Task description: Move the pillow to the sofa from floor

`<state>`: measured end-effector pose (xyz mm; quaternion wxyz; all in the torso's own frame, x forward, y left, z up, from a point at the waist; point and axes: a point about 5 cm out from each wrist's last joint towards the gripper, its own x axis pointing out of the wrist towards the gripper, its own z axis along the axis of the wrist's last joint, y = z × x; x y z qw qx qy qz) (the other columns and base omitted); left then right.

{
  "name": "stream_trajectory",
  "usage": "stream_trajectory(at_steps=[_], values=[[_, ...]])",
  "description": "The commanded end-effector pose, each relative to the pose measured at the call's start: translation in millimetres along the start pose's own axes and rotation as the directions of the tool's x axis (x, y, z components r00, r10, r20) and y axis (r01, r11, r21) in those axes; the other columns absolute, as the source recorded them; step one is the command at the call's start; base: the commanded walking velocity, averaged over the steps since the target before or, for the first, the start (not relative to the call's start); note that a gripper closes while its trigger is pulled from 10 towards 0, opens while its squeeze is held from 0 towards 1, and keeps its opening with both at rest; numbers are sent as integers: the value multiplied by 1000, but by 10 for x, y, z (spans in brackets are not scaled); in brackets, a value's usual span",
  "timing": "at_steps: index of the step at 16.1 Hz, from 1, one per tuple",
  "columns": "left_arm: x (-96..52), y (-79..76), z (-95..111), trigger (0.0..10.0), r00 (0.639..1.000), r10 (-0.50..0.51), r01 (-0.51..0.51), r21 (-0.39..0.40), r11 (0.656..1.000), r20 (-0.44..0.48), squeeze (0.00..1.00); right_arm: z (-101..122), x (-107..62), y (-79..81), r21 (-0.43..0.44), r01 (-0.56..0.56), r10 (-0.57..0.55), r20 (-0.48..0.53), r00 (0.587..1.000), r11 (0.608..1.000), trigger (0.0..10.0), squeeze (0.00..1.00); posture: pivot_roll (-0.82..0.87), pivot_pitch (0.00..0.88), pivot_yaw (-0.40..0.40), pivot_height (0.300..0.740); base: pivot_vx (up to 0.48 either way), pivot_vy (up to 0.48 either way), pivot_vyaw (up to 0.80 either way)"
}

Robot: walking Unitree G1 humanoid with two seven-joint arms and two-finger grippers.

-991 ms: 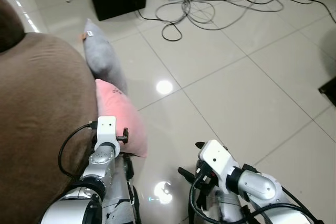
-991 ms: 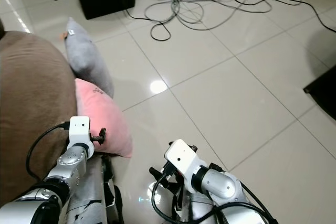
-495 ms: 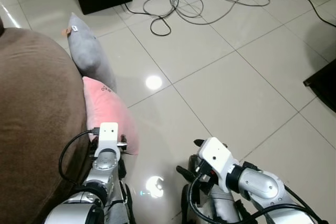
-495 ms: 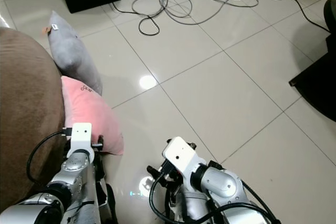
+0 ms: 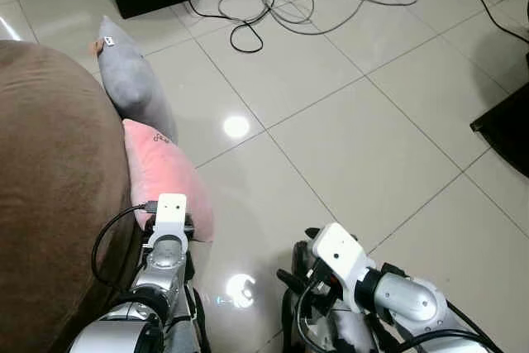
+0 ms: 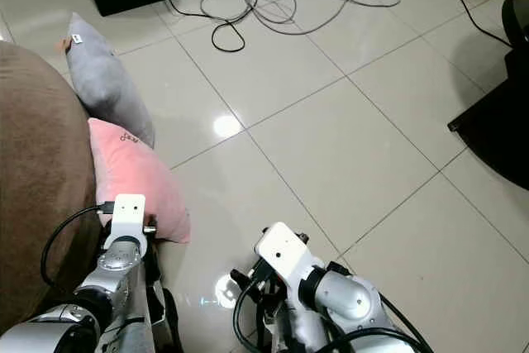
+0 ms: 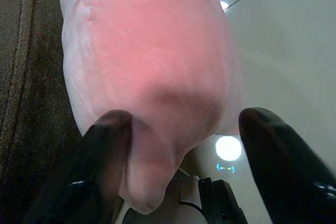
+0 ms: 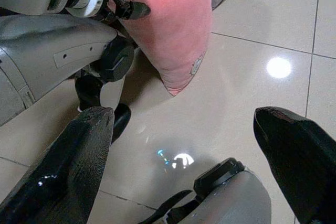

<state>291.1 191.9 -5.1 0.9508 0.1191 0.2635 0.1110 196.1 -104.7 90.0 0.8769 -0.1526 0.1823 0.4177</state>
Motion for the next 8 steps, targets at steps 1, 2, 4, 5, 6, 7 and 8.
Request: stream_trajectory(at_steps=[1,2,4,5,6,7,8], values=[[-36,-27,-128,0,999,5,-3,31,1000,-48,0,-46,-29,27,5,-2,2,-11,1000,1000,10000,0,-228,316,-133,581,0,0,0],[-37,-25,-132,0,999,8,-6,40,999,-48,0,-59,-32,34,6,-4,4,-13,1000,1000,10000,0,-228,316,-133,581,0,0,0],[-41,-19,-151,0,998,14,-11,50,999,-55,0,-103,-25,67,8,-7,7,-20,1000,1000,10000,0,-228,316,-133,581,0,0,0],[-44,-11,-166,0,998,18,-15,56,998,-59,0,-117,-15,81,9,-7,7,-22,1000,1000,10000,0,-228,316,-133,581,0,0,0],[-46,-1,-177,0,998,24,-20,59,998,-63,0,-127,-6,90,10,-7,7,-22,1000,1000,10000,0,-228,316,-133,581,0,0,0],[-45,7,-180,0,998,27,-23,59,998,-64,0,-133,0,95,10,-8,8,-23,1000,1000,10000,0,-228,316,-133,581,0,0,0],[-44,15,-180,0,998,30,-26,63,998,-64,0,-122,-8,80,8,-7,7,-20,1000,1000,10000,0,-228,316,-133,581,0,0,0]])
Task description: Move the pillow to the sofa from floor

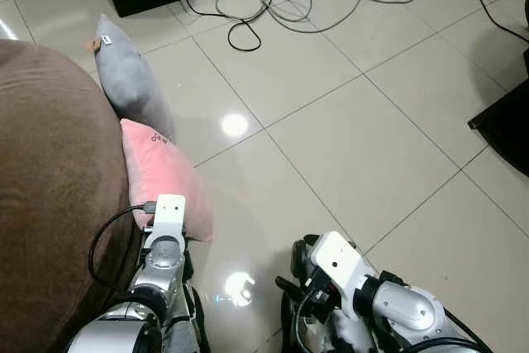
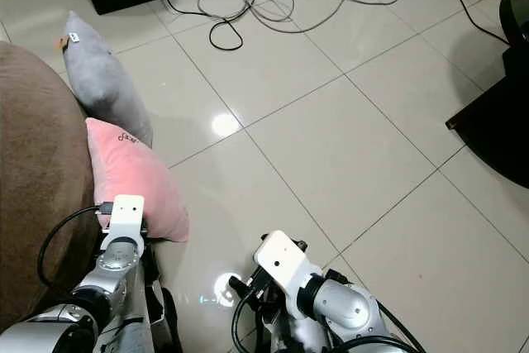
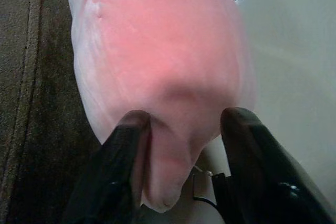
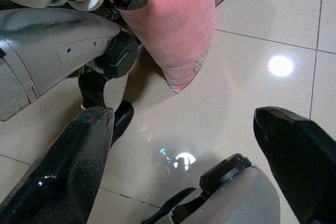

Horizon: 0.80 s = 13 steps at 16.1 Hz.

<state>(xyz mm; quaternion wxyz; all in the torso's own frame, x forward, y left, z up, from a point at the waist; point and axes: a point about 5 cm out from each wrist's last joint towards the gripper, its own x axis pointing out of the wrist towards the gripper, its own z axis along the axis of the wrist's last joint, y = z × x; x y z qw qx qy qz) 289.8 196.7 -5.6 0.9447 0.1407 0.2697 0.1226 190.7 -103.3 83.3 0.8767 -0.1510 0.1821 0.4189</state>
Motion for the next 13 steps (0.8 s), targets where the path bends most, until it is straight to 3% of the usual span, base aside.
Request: stream_trajectory(at_steps=[1,13], values=[[-46,-28,-161,0,999,-4,5,27,1000,-52,0,-23,-37,-15,3,-2,2,-16,1000,1000,10000,0,-228,316,-133,581,0,0,0],[-48,-54,-178,0,996,-28,26,-22,999,-85,0,63,-23,-58,-14,6,-7,-13,1000,1000,10000,0,-232,286,-116,581,0,0,0]])
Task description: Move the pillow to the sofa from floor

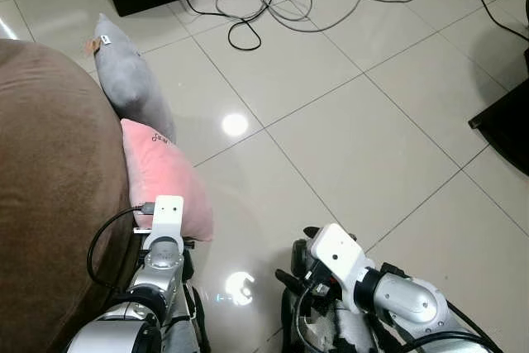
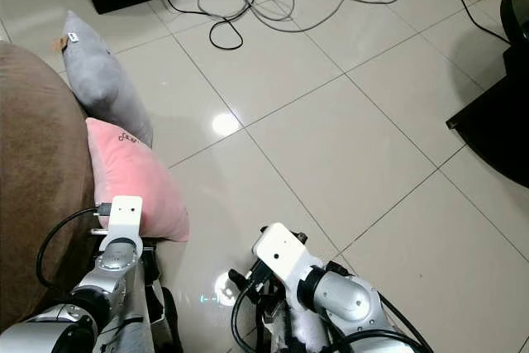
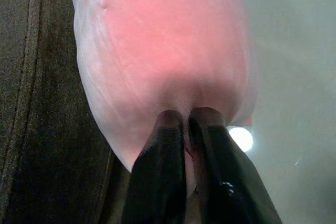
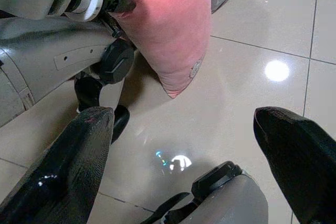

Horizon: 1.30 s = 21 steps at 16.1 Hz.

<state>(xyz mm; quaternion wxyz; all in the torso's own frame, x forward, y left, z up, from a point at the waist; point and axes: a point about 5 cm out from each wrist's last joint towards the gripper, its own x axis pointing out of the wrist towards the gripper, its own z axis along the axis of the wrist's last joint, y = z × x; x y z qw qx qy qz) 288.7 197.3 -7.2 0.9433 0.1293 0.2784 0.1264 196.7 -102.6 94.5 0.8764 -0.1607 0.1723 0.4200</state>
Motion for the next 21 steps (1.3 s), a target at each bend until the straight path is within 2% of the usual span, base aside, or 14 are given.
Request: stream_trajectory(at_steps=[1,7,9,11,13,14,15,16,18,21], values=[[-43,-58,-154,0,997,-29,28,-3,1000,-66,0,-49,-10,-14,10,5,-4,-22,1000,1000,10000,0,-233,283,-115,581,0,0,0],[-57,-208,-90,0,991,-119,119,-11,993,-55,0,-36,71,-195,-22,50,-50,-13,999,999,10000,0,-205,224,-67,581,0,0,0],[-80,-393,71,0,974,-225,226,-36,973,19,0,-16,122,-339,-15,105,-105,11,994,994,10000,0,-158,187,-32,581,0,0,0],[-131,-581,285,0,919,-366,369,7,929,143,0,-47,144,-546,57,204,-206,37,978,977,10000,0,-92,119,5,581,0,0,0],[-147,-606,398,0,891,-401,405,27,914,213,0,-39,129,-635,118,256,-264,63,962,960,10000,0,-73,84,21,581,0,0,0],[-180,-600,633,0,845,-411,430,23,902,342,0,15,83,-766,235,325,-357,113,927,916,10000,0,-36,28,34,581,0,0,0],[-199,-594,731,0,824,-410,439,19,898,392,0,34,67,-816,280,343,-389,131,912,897,10000,0,-30,19,35,581,0,0,0],[-264,-550,942,0,775,-392,452,-1,892,495,0,81,50,-896,332,360,-431,169,886,872,10000,0,1,0,33,581,0,0,0],[-477,-396,1296,0,668,-343,461,-6,887,661,0,203,36,-974,382,372,-480,242,843,846,10000,0,43,0,25,581,0,0,0],[-731,-127,1755,0,553,-247,445,-31,895,796,0,461,64,-983,422,339,-495,343,798,840,10000,0,62,0,17,581,0,0,0]])
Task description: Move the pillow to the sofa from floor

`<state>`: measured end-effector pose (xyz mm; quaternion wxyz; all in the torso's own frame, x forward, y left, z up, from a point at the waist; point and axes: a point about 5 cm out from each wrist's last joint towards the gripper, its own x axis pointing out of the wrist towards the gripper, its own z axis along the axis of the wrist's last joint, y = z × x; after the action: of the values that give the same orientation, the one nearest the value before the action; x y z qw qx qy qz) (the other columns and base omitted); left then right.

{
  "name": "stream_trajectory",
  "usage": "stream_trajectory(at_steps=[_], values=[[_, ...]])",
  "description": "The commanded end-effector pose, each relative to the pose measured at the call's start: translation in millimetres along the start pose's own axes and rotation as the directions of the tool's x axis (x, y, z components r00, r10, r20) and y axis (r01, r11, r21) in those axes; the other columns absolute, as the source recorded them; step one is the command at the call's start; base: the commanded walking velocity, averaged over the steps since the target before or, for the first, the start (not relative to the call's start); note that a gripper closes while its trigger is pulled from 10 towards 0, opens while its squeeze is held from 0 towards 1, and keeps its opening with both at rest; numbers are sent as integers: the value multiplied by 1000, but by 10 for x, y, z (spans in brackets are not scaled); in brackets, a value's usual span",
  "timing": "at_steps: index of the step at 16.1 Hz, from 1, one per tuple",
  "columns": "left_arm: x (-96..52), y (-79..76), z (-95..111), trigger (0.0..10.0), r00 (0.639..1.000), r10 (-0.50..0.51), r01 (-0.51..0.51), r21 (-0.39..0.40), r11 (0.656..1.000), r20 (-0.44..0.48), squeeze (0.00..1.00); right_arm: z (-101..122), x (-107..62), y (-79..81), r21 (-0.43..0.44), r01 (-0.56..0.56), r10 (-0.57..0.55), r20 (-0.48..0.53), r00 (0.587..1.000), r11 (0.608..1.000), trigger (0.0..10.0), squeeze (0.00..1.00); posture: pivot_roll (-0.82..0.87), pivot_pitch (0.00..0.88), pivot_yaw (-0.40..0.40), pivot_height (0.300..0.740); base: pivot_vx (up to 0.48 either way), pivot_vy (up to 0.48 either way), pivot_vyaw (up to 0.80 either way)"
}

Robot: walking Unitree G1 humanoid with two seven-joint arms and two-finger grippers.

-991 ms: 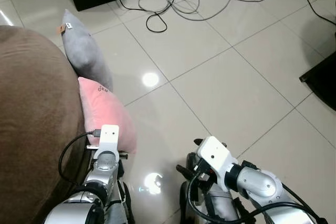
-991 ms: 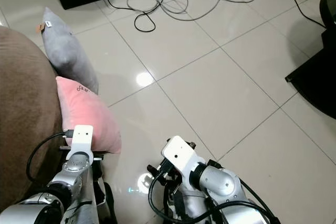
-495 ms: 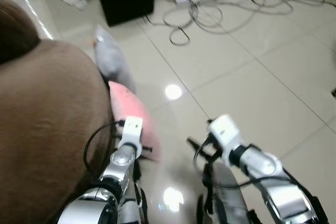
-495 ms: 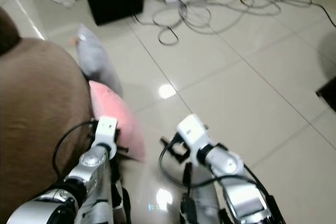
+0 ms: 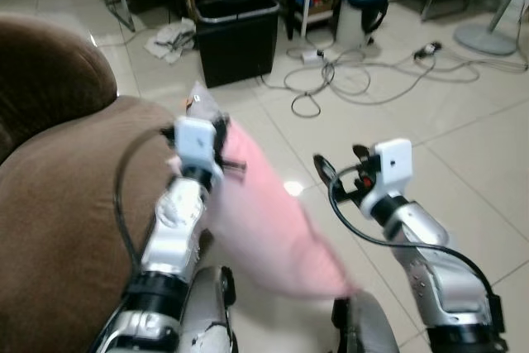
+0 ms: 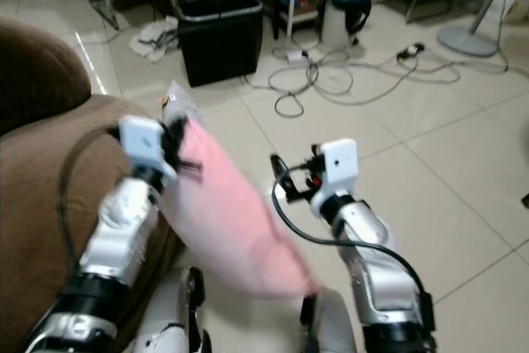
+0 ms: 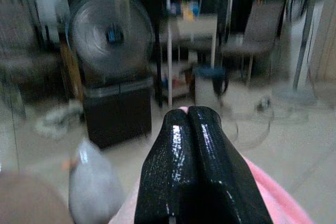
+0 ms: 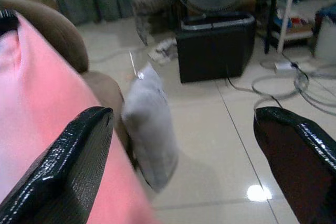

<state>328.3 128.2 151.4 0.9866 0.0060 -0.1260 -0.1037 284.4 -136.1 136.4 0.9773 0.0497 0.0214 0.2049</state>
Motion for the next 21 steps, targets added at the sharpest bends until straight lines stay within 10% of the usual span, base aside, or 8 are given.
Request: stream_trajectory(at_steps=[1,5,6,7,21], values=[[73,107,321,0,995,27,-28,3,1000,96,0,142,45,20,10,-5,4,66,998,1000,10000,0,61,0,18,581,0,0,0],[149,298,773,0,976,106,-114,29,993,191,0,313,194,5,-30,20,-16,114,993,999,10000,0,33,0,36,581,0,0,0],[162,343,853,7804,971,141,-151,35,988,192,0,369,230,-23,-24,38,-35,126,991,999,10000,0,26,0,39,581,0,0,0],[177,361,913,10000,967,164,-173,29,985,196,0,447,253,-46,-6,48,-46,163,985,999,10000,0,24,0,38,586,0,0,0],[80,364,729,10000,972,223,-233,190,954,73,0,412,409,155,-47,-25,32,145,989,999,10000,0,41,0,36,711,0,0,0]])
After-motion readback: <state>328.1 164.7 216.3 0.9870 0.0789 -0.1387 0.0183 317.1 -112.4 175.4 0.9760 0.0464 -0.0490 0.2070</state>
